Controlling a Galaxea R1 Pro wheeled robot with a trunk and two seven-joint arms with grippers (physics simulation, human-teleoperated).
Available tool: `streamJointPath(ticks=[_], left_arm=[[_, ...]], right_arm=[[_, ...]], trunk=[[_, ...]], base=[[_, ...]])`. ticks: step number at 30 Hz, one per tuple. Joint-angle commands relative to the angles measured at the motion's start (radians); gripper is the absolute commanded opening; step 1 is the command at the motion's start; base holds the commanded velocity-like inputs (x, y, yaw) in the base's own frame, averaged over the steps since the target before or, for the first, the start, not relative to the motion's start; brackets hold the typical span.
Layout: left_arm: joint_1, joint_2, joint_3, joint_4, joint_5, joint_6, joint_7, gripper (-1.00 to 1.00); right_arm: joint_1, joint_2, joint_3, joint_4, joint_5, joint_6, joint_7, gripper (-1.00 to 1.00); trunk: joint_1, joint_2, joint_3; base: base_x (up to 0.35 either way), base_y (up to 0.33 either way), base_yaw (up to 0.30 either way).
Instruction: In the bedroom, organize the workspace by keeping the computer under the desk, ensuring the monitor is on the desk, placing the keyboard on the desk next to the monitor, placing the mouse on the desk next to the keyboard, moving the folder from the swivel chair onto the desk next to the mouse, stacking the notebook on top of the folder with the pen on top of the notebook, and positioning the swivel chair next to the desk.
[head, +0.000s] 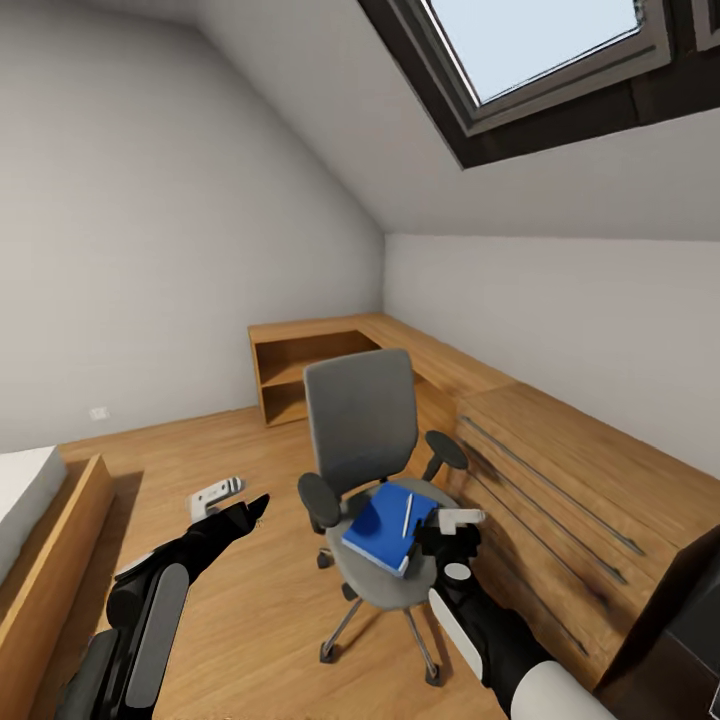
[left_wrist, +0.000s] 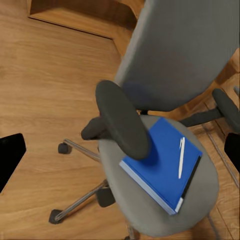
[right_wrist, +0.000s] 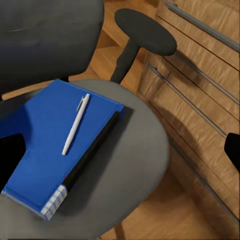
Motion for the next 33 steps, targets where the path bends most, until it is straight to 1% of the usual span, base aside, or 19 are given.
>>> streamJointPath(ticks=[1, 9, 22, 25, 26, 29, 30, 33], left_arm=[[-0.001, -0.001, 0.001, -0.001, 0.010, 0.005, 0.006, 1.00], [-0.001, -0.001, 0.001, -0.001, 0.010, 0.005, 0.006, 1.00], [-0.001, 0.000, 0.002, -0.001, 0.010, 0.005, 0.006, 1.00], [-0.001, 0.001, 0.014, -0.001, 0.010, 0.005, 0.006, 1.00], [-0.001, 0.001, 0.024, -0.002, 0.012, 0.005, 0.005, 1.00], [-0.001, 0.001, 0.026, -0.002, 0.012, 0.005, 0.006, 1.00], [-0.001, 0.001, 0.043, -0.002, 0.012, 0.006, 0.006, 1.00], [-0.001, 0.001, 0.091, -0.004, 0.013, 0.007, 0.004, 1.00]], right_arm=[[-0.001, -0.001, 0.005, -0.002, -0.005, 0.005, -0.007, 1.00], [-0.001, -0.003, 0.003, -0.003, -0.006, 0.002, -0.005, 1.00], [-0.001, -0.003, 0.002, -0.004, -0.007, 0.000, -0.001, 1.00], [-0.001, -0.003, 0.002, -0.004, -0.007, 0.000, 0.000, 1.00], [-0.001, -0.004, 0.002, 0.009, -0.006, -0.056, 0.001, 1.00], [-0.001, -0.005, 0.003, 0.028, -0.006, -0.072, 0.002, 1.00], [-0.001, -0.003, 0.004, 0.074, -0.006, -0.082, 0.002, 1.00], [-0.003, -0.003, 0.003, 0.138, -0.007, -0.087, 0.006, 1.00]], trunk=[[0.000, -0.001, -0.002], [0.000, -0.001, -0.003], [0.000, -0.001, -0.003], [0.000, -0.001, -0.003], [0.000, -0.001, -0.003], [0.000, -0.001, -0.003], [0.000, -0.001, -0.003], [0.000, -0.001, -0.003]], base=[[0.000, 0.244, 0.149], [0.000, 0.256, 0.042], [0.000, 0.019, 0.001], [0.112, 0.143, 0.000], [0.218, 0.236, 0.000], [0.169, 0.173, 0.000], [0.034, 0.034, 0.000], [0.017, 0.017, 0.000]])
